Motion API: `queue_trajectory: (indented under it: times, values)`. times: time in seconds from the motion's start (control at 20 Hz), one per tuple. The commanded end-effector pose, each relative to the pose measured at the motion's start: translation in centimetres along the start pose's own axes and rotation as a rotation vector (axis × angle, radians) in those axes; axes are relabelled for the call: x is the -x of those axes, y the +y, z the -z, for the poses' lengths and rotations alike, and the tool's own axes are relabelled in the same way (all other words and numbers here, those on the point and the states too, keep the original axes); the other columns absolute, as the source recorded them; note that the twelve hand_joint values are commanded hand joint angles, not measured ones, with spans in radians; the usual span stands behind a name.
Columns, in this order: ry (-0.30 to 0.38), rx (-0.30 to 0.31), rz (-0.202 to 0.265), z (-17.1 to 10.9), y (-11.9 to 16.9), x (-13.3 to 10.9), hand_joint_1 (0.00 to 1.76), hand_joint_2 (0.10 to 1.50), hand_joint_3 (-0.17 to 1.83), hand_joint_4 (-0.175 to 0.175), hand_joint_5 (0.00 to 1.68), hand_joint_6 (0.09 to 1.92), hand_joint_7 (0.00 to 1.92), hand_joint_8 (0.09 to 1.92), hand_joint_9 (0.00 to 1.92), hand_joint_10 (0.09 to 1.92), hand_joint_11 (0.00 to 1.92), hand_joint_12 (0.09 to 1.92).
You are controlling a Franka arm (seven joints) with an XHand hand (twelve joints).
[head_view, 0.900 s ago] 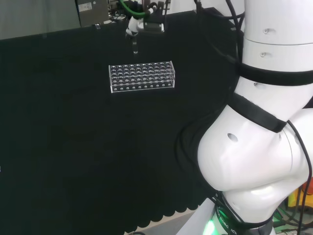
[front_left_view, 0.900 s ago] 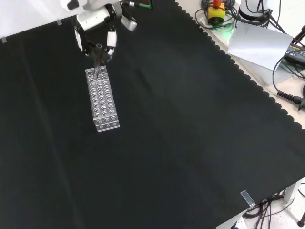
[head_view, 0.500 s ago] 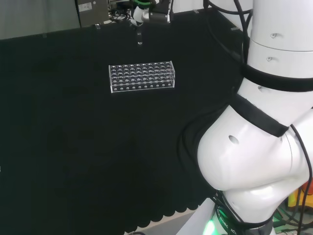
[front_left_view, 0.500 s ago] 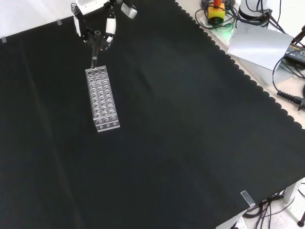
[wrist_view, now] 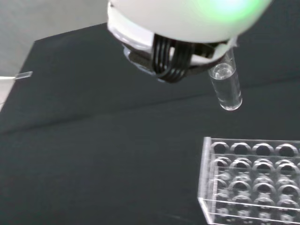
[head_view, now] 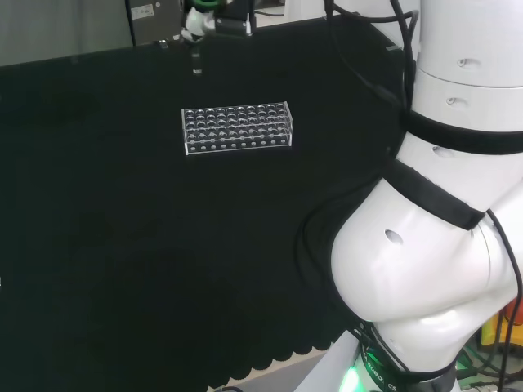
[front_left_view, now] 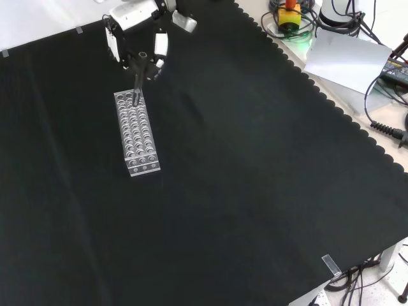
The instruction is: Shake the test tube.
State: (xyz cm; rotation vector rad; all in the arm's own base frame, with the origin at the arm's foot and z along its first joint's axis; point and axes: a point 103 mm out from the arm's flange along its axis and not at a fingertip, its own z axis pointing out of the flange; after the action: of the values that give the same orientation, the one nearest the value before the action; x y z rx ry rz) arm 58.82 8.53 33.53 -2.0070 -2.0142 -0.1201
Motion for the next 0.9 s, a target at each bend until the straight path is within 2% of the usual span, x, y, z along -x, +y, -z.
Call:
queue_trajectory:
  times: [0.05, 0.2, 0.35, 0.55, 0.9]
  values:
    - [0.004, -0.034, 0.082, -0.3, -0.6, -4.8, 1.44, 0.55, 0.75, -0.175, 1.33, 0.56, 1.41, 0.64, 1.36, 0.48, 1.23, 0.96]
    - [-0.009, -0.032, 0.073, 0.1, -0.7, -4.0, 1.44, 0.55, 0.75, -0.175, 1.33, 0.56, 1.41, 0.64, 1.36, 0.48, 1.23, 0.96]
    - [-0.035, -0.017, 0.028, 0.7, -0.8, -1.6, 1.44, 0.55, 0.75, -0.175, 1.33, 0.56, 1.41, 0.64, 1.36, 0.48, 1.23, 0.96]
    - [-0.071, 0.006, -0.063, 1.8, -1.4, 3.9, 1.44, 0.55, 0.75, -0.175, 1.33, 0.55, 1.41, 0.64, 1.36, 0.48, 1.23, 0.96]
    - [-0.135, 0.036, -0.269, 3.5, -3.5, 13.5, 1.44, 0.55, 0.75, -0.175, 1.33, 0.55, 1.41, 0.63, 1.36, 0.48, 1.23, 0.96]
